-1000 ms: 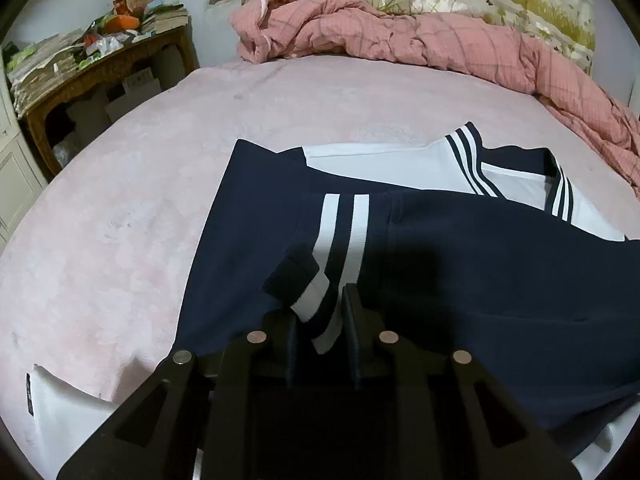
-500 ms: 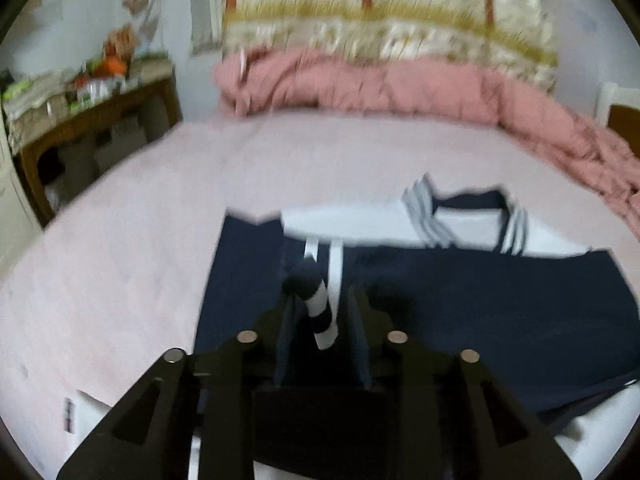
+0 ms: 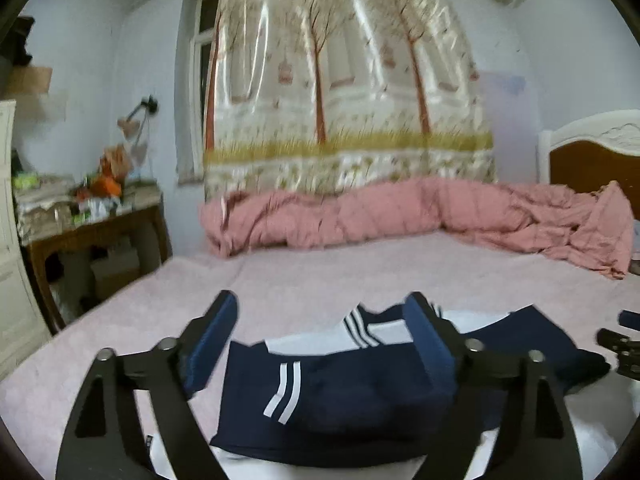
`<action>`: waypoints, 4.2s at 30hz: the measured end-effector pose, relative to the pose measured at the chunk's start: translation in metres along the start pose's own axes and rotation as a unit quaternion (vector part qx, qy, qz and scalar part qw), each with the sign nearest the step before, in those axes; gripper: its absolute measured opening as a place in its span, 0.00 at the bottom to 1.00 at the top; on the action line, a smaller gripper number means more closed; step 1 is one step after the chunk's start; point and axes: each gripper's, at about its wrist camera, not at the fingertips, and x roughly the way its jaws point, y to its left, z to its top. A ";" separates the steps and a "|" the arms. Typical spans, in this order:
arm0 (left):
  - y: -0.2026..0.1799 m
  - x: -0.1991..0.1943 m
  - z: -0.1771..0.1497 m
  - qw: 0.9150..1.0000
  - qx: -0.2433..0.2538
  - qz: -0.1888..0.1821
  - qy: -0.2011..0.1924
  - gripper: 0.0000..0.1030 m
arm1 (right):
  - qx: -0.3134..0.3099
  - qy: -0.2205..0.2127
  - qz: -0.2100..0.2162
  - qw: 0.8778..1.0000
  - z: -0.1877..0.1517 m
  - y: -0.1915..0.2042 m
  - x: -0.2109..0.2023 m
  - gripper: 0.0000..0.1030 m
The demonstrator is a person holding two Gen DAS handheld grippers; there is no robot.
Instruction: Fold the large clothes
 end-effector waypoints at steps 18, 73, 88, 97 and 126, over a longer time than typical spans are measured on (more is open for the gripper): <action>0.045 -0.132 -0.088 0.997 -0.010 -0.061 0.041 1.00 | 0.007 0.000 0.108 0.994 -0.078 0.038 -0.136 1.00; 0.022 -0.209 -0.170 0.975 0.138 -0.106 0.136 0.70 | -0.148 0.071 0.063 0.984 -0.194 0.072 -0.220 0.65; 0.019 -0.147 -0.204 0.955 0.224 0.001 0.195 0.71 | -0.226 0.092 -0.021 0.970 -0.197 0.072 -0.161 0.75; 0.044 -0.148 -0.206 0.960 0.192 -0.010 0.204 0.58 | -0.230 0.123 0.023 0.965 -0.205 0.048 -0.176 0.73; 0.094 -0.070 -0.073 0.984 0.058 -0.012 0.167 0.14 | -0.094 -0.024 -0.051 0.994 -0.053 0.011 -0.133 0.11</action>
